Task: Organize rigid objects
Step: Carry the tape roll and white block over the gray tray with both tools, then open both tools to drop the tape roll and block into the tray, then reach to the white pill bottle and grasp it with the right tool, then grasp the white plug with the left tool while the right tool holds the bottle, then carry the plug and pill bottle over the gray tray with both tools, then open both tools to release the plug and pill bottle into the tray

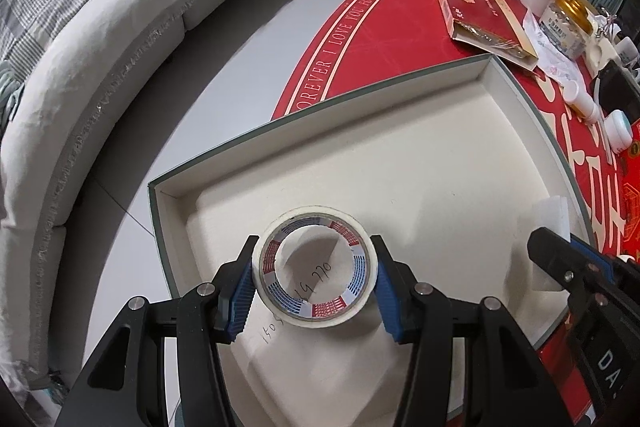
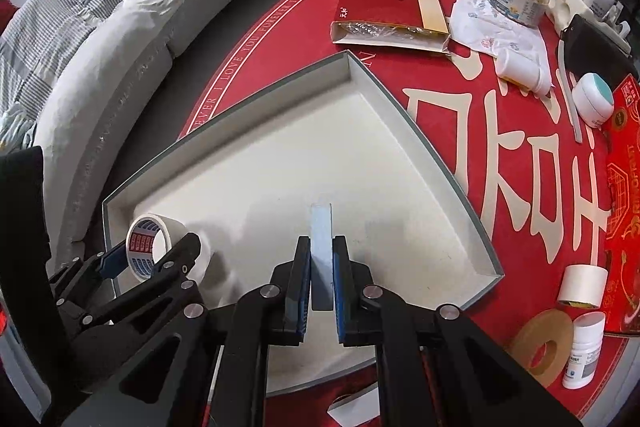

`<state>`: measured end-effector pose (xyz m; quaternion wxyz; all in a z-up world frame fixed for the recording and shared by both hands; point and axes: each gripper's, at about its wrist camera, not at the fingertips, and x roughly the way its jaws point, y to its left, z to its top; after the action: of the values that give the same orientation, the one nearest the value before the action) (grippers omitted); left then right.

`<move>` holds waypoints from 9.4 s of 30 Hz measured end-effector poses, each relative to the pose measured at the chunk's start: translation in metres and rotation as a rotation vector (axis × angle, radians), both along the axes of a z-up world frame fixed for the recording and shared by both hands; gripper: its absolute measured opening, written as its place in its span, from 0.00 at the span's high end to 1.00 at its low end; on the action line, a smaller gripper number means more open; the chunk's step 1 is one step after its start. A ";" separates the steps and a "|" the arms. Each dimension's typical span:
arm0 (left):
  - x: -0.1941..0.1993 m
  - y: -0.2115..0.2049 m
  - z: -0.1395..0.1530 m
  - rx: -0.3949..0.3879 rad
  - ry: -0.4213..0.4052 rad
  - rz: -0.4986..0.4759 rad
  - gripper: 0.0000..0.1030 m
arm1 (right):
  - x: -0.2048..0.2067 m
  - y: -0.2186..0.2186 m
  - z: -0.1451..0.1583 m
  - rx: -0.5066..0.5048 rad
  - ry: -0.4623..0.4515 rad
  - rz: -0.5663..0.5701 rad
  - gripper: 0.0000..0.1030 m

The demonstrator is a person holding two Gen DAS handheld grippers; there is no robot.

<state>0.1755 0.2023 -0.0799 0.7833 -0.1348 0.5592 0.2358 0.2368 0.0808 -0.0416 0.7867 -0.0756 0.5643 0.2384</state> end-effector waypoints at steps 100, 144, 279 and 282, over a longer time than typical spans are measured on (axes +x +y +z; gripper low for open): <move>-0.146 -0.191 -0.032 -0.078 0.094 -0.455 0.00 | -0.160 -0.211 -0.068 -0.165 0.058 -0.244 0.00; -0.141 -0.148 0.077 -0.050 -0.127 -0.357 0.74 | -0.161 -0.245 0.005 0.099 0.051 -0.324 0.60; 0.007 -0.008 0.017 0.003 -0.065 -0.020 0.19 | 0.012 -0.053 0.010 0.014 -0.023 -0.079 0.10; 0.002 -0.012 0.024 0.026 -0.084 -0.029 0.18 | 0.007 -0.079 0.021 -0.014 -0.117 -0.120 0.10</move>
<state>0.1771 0.1898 -0.0563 0.8112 -0.1263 0.5246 0.2256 0.2434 0.0021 -0.0203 0.8306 -0.0607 0.5226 0.1823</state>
